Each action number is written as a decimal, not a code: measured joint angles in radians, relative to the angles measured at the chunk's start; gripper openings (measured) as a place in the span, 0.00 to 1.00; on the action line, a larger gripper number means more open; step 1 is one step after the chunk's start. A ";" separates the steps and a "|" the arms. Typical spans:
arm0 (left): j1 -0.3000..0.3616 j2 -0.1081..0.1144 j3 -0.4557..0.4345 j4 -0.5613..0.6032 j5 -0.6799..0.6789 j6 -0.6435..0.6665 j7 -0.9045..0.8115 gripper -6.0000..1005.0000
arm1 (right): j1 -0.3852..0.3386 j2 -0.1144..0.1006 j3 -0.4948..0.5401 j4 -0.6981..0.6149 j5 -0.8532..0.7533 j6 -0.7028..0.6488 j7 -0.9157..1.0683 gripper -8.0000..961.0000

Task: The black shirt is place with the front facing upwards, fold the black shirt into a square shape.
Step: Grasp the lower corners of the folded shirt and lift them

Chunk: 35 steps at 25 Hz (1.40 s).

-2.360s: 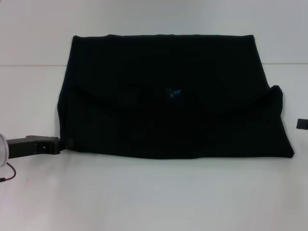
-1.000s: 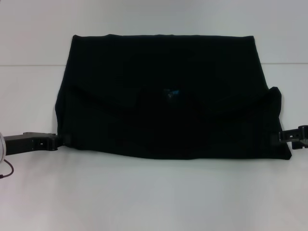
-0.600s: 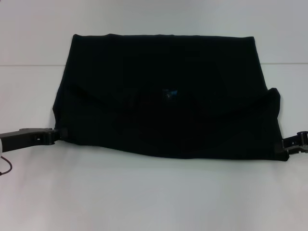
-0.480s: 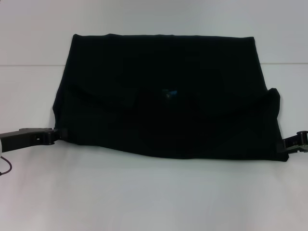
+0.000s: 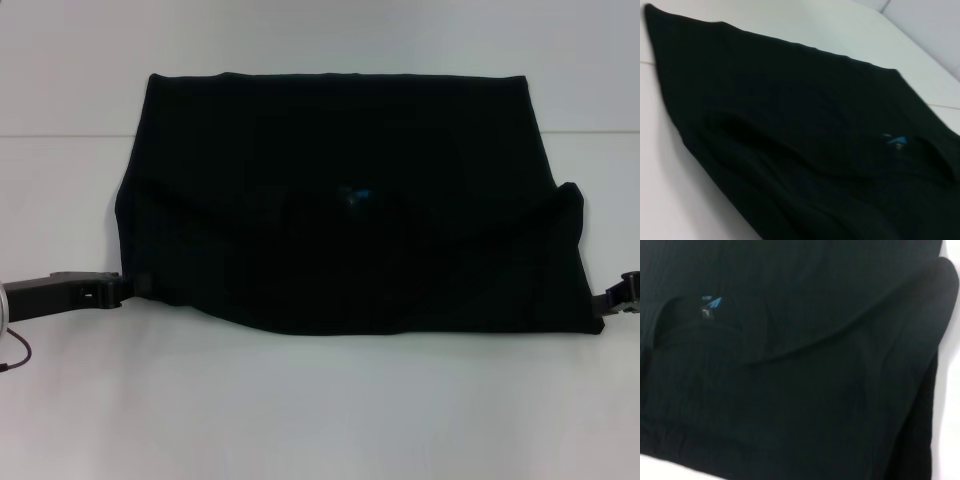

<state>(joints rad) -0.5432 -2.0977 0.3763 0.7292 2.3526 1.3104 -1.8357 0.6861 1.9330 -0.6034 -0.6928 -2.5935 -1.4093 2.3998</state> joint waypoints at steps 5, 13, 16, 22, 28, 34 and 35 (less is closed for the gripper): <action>0.000 0.011 -0.003 0.011 0.033 0.108 -0.049 0.08 | -0.013 -0.023 0.000 -0.009 -0.002 -0.080 -0.023 0.06; 0.006 0.027 -0.007 0.084 0.214 0.380 -0.144 0.08 | -0.060 -0.044 -0.002 -0.035 -0.057 -0.265 -0.071 0.01; 0.008 0.037 -0.046 0.100 0.302 0.477 -0.142 0.08 | -0.076 -0.045 -0.002 -0.034 -0.081 -0.319 -0.093 0.02; -0.009 0.045 -0.084 0.099 0.308 0.466 -0.138 0.08 | -0.081 -0.045 0.033 -0.050 -0.078 -0.321 -0.113 0.05; -0.021 0.046 -0.084 0.095 0.288 0.438 -0.143 0.08 | -0.070 -0.045 0.119 -0.100 -0.057 -0.273 -0.101 0.08; -0.021 0.046 -0.084 0.094 0.284 0.433 -0.148 0.08 | -0.065 -0.045 0.111 -0.159 -0.025 -0.266 -0.102 0.10; -0.019 0.046 -0.085 0.094 0.284 0.433 -0.149 0.08 | -0.061 -0.045 0.106 -0.161 -0.025 -0.262 -0.104 0.11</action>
<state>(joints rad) -0.5621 -2.0520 0.2916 0.8236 2.6370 1.7439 -1.9843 0.6249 1.8885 -0.4969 -0.8543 -2.6189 -1.6712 2.2960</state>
